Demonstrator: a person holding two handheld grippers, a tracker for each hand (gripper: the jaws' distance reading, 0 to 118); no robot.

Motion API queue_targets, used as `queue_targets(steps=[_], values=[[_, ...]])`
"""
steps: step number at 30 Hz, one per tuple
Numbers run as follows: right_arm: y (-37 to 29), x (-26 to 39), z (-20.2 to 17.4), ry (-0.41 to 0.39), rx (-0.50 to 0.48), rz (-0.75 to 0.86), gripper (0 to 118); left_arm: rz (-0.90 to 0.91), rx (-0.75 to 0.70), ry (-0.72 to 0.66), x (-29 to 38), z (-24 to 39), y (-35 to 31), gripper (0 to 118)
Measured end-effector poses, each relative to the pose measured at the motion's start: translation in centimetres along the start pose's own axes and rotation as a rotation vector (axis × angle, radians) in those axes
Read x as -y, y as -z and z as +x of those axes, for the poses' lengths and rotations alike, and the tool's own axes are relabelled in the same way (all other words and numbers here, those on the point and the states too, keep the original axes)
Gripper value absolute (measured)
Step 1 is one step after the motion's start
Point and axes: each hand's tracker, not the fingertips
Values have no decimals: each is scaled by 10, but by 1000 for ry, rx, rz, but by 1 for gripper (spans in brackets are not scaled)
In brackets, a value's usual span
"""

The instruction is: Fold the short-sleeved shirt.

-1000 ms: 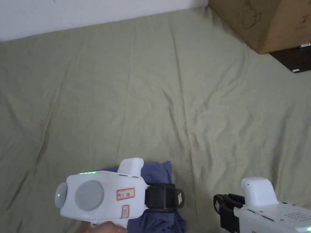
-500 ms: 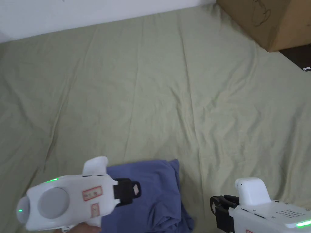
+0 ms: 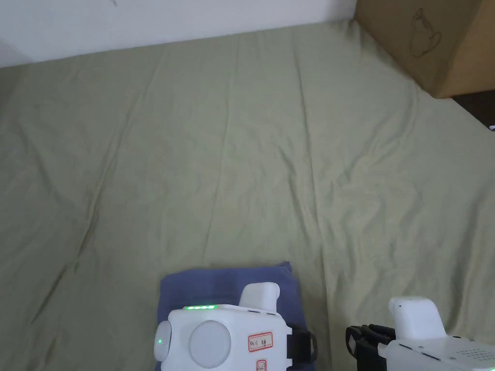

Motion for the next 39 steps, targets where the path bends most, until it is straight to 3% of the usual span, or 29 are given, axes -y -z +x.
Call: queue_targets(steps=[5, 12, 15, 17, 19, 22, 23, 29, 35, 36, 38, 39], values=[[6, -14, -21, -83, -36, -7, 0, 121, 16, -74, 10, -22, -48, 1], [50, -42, -71, -233, -130, -38, 0, 304, -97, -233, 38, -92, -143, 0], [80, -44, -82, -281, -100, -100, 0, 346, -143, -321, 48, -122, -163, 0], [96, -38, -82, -341, 28, -145, 0, 336, -171, -375, 51, -141, -169, 2], [104, -32, -76, -319, -17, -152, 0, 341, -170, -369, 52, -157, -170, 27], [97, -37, -70, -231, -49, -150, 0, 321, -72, -494, 48, -186, -157, 81], [96, -40, -67, -212, -53, -150, 0, 313, -28, -523, 44, -195, -149, 83], [97, -38, -68, -185, -51, -154, 0, 301, 270, -634, 20, -212, -103, 82], [99, -38, -78, -257, -7, -160, 0, 200, 303, -459, 4, -195, -63, 79], [99, -38, -80, -263, -3, -162, 0, 200, 299, -465, 3, -196, -64, 74], [99, -38, -82, -271, 4, -164, 0, 165, 225, -484, 8, -203, -65, 33], [99, -39, -82, -268, -8, -165, 0, 162, 268, -514, 12, -208, -64, 31]])
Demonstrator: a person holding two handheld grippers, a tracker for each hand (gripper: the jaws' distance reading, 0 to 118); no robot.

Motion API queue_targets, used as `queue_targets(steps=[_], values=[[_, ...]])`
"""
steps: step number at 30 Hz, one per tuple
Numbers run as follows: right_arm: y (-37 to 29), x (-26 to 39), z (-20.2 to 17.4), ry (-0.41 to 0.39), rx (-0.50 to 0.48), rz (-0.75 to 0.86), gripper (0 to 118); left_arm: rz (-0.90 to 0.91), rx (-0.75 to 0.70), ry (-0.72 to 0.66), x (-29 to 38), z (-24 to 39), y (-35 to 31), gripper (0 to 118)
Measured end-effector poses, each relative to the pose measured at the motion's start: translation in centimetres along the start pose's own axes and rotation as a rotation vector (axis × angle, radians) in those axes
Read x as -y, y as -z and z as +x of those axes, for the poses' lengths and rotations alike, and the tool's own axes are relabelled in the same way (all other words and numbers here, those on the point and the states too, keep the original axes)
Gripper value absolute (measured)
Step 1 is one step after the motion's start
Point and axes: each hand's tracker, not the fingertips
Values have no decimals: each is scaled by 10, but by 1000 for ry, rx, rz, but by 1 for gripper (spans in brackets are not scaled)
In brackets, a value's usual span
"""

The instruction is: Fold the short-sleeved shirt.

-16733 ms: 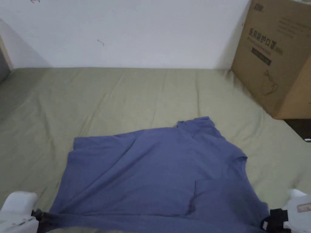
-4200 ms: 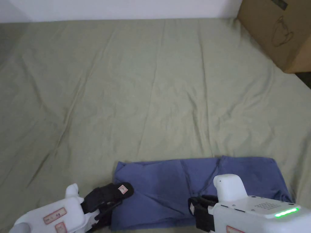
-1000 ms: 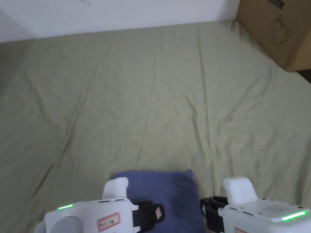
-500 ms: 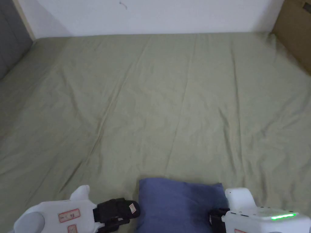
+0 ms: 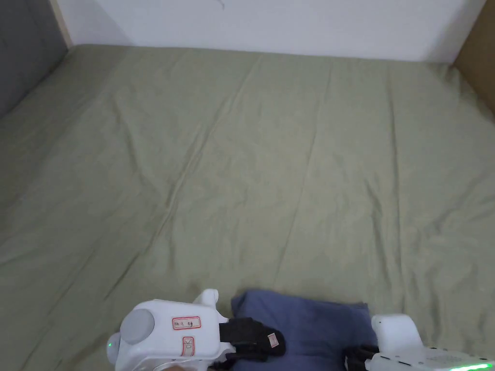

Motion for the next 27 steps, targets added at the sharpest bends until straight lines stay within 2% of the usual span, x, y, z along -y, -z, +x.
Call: queue_targets(steps=[1, 3, 6, 9, 13, 17, 20, 22, 23, 25, 26, 27], values=[[0, -1, -4, 5, 13, -5, 0, 0, 86, -13, 0, -4, -3, 29], [-3, -3, -8, 5, 4, -6, 0, -3, 45, -10, 0, -5, -8, 28], [-10, -8, -14, -5, -12, -8, 0, -21, -18, 71, -7, -1, -23, 27], [-15, -10, -22, -37, -7, 0, 0, 2, -124, 175, -21, 8, -69, 27], [-13, -13, -31, -35, -24, -6, 0, 77, -478, 331, -53, 7, -159, 27], [-3, -10, -37, -33, -31, -37, 0, 57, -844, 373, -92, -15, -249, 27], [-3, -8, -44, -79, 2, -49, 0, 59, -1044, 401, -114, -26, -292, 27], [-3, -8, -46, -92, 19, -55, 0, 57, -1245, 441, -125, -35, -310, 27], [-3, -9, -46, -89, 19, -57, 0, 50, -1308, 456, -128, -39, -316, 27], [0, -10, -46, -69, 16, -68, 0, 61, -1279, 435, -133, -54, -329, 28], [1, -10, -45, -51, 14, -74, 0, 74, -1259, 415, -130, -59, -330, 34], [2, -10, -45, -38, 8, -77, 0, 83, -1260, 406, -131, -65, -333, 49]])
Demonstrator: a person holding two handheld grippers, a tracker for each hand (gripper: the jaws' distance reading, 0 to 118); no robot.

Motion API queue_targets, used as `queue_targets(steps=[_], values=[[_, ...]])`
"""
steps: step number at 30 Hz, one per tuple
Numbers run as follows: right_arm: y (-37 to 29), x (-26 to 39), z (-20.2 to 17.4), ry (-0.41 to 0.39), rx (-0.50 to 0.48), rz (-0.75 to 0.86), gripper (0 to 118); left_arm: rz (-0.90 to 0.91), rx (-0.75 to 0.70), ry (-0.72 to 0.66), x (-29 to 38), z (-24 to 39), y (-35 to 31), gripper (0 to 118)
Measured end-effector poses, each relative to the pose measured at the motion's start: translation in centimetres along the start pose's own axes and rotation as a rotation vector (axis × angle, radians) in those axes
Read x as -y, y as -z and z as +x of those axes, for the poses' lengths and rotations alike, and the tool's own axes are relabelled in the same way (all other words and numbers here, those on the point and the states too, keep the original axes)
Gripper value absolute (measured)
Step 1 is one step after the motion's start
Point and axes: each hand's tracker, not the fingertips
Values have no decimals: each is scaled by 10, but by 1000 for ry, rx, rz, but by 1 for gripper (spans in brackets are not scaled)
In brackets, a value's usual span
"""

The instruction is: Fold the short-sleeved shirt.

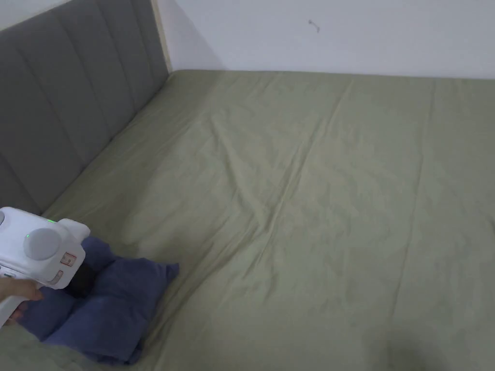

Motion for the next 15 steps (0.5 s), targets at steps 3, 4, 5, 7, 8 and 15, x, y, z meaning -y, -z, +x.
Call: queue_targets(steps=[3, 4, 5, 7, 8, 15], values=[[0, 0, 1, 14, -29, -7, 0, 52, -95, -72, 6, 0, -12, 97], [0, 0, 0, 12, -32, -9, 0, 88, -65, -109, 11, -10, -21, 99], [0, 1, 0, 7, -33, -10, 0, 154, 56, -189, 13, -13, -31, 99], [0, 1, -1, -1, -33, -7, 0, 211, 112, -284, 16, -18, -57, 99], [-1, 1, -2, 0, -39, -2, 0, 235, 114, -303, 18, -21, -70, 99], [-21, 3, -6, 3, -106, 61, 0, 491, 192, -345, 38, 27, -162, 0]])
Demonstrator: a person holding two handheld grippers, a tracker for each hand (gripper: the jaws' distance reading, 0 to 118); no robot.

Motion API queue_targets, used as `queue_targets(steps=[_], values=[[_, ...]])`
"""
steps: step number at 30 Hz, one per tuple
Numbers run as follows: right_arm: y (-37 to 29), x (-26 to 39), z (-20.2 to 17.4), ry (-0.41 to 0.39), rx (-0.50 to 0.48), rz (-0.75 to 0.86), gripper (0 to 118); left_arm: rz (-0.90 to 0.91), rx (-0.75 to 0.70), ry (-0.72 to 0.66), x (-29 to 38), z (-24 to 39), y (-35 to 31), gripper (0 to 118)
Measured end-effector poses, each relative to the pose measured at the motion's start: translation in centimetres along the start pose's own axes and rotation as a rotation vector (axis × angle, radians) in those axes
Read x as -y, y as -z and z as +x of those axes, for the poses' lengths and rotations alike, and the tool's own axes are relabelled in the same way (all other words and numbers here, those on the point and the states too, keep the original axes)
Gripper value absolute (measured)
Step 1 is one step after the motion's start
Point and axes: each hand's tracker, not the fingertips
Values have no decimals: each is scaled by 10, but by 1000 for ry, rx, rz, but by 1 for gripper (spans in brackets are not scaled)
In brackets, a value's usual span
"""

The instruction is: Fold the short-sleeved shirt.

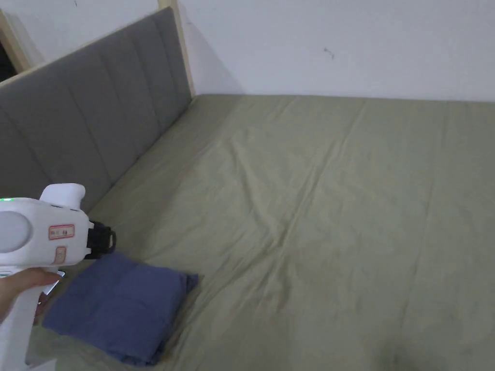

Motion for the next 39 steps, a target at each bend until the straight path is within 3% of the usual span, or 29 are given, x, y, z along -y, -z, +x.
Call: queue_targets(steps=[8, 17, 28, 30, 32, 34, 35, 39], values=[[-46, -1, -1, 7, -44, 151, 0, 148, 191, -5, 56, 124, -68, 0], [-113, -3, -10, -38, -9, 425, 0, 378, 113, 109, 108, 233, -116, 0], [-181, 3, -44, -142, 155, 846, 0, 667, 14, 168, 120, 286, -169, 0], [-188, 1, -48, -153, 194, 890, 8, 704, -10, 182, 119, 291, -174, 2], [-193, 0, -50, -171, 198, 923, 44, 723, -3, 199, 119, 295, -178, 19], [-195, -3, -52, -176, 205, 920, 83, 731, 7, 198, 119, 299, -180, 65], [-195, -4, -53, -179, 211, 925, 89, 731, 20, 198, 119, 300, -180, 88], [-201, -7, -54, -155, 229, 951, 89, 709, 71, 180, 121, 303, -181, 104]])
